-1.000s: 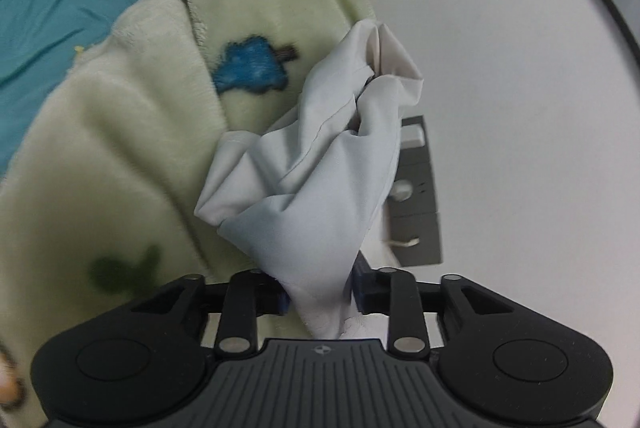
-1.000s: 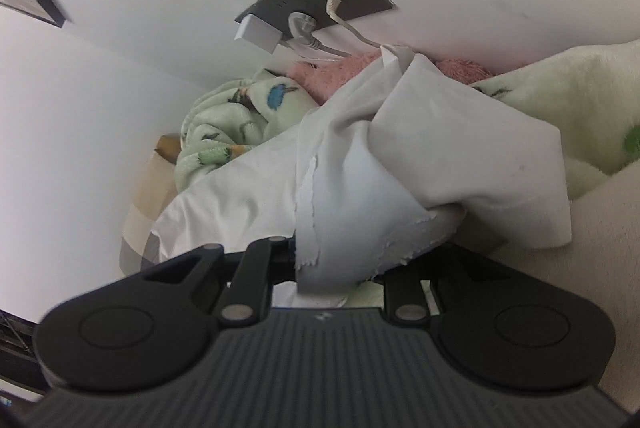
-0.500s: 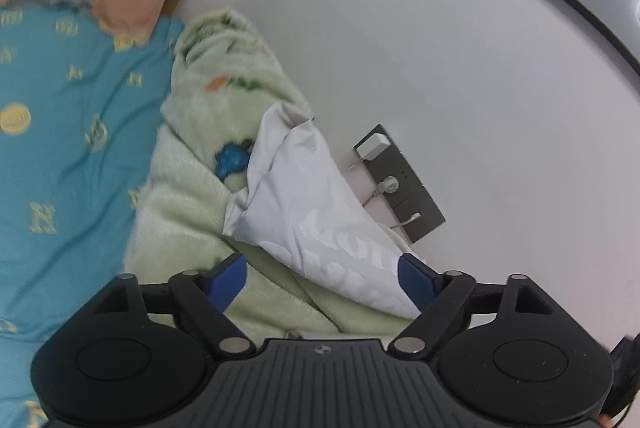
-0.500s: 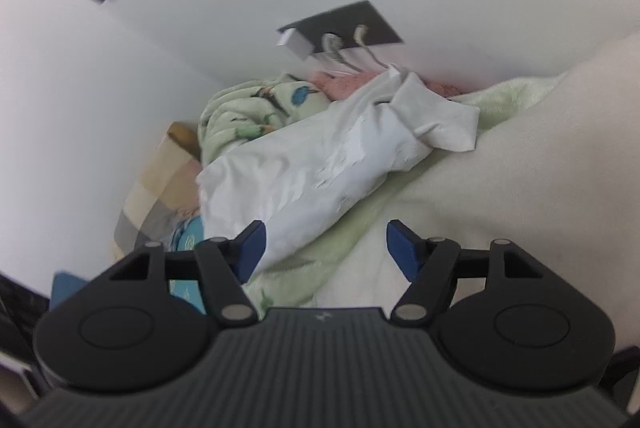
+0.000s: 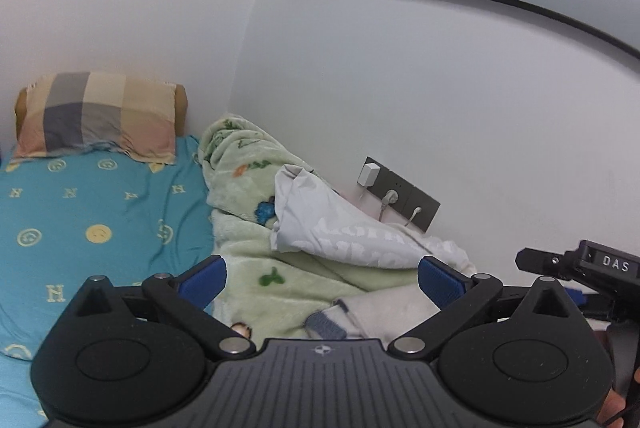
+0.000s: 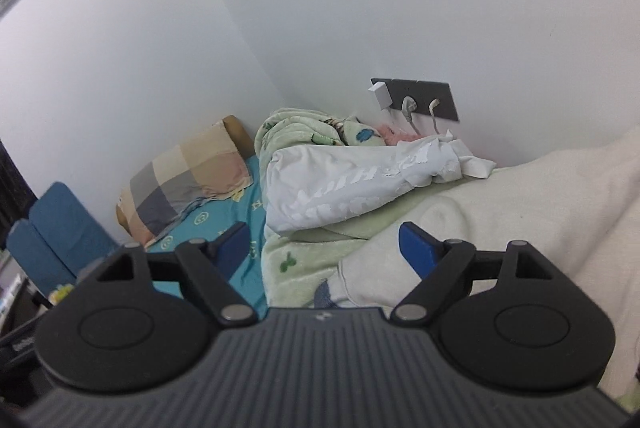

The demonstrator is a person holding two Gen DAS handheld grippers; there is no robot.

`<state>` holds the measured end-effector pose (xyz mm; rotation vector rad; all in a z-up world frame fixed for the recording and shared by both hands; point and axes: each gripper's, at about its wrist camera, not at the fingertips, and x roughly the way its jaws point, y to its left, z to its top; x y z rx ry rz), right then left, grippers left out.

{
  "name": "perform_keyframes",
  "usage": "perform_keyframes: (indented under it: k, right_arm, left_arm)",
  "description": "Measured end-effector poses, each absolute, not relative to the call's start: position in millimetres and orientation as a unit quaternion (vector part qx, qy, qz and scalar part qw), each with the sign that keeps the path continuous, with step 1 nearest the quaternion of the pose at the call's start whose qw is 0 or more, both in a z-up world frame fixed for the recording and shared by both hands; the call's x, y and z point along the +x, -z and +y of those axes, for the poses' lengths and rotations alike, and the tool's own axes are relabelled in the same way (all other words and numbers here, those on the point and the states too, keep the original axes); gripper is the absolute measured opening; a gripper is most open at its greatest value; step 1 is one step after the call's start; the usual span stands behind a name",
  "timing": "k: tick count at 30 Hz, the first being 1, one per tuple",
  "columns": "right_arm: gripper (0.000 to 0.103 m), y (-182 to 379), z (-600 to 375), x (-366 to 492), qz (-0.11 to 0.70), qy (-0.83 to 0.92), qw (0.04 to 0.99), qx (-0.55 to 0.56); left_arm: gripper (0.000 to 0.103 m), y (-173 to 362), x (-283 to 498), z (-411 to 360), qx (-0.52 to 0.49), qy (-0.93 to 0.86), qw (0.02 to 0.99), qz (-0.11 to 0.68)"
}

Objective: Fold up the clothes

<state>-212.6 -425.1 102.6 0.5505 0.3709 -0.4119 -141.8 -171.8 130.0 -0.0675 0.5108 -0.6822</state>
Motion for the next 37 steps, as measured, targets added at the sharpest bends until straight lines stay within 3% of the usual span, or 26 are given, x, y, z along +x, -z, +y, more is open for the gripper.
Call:
perform_keyframes:
  k: [13,37]
  right_arm:
    - [0.083,-81.7,-362.1,-252.8,0.159,0.231,0.949,0.146]
    - [0.083,-78.2,-343.1,-260.2,0.155,0.239,0.951,0.124]
  left_arm:
    - [0.103,-105.5,-217.0,-142.2,0.021,0.301,0.934,0.192]
    - [0.103,-96.5,-232.2,-136.1,0.039,0.286,0.94,0.184]
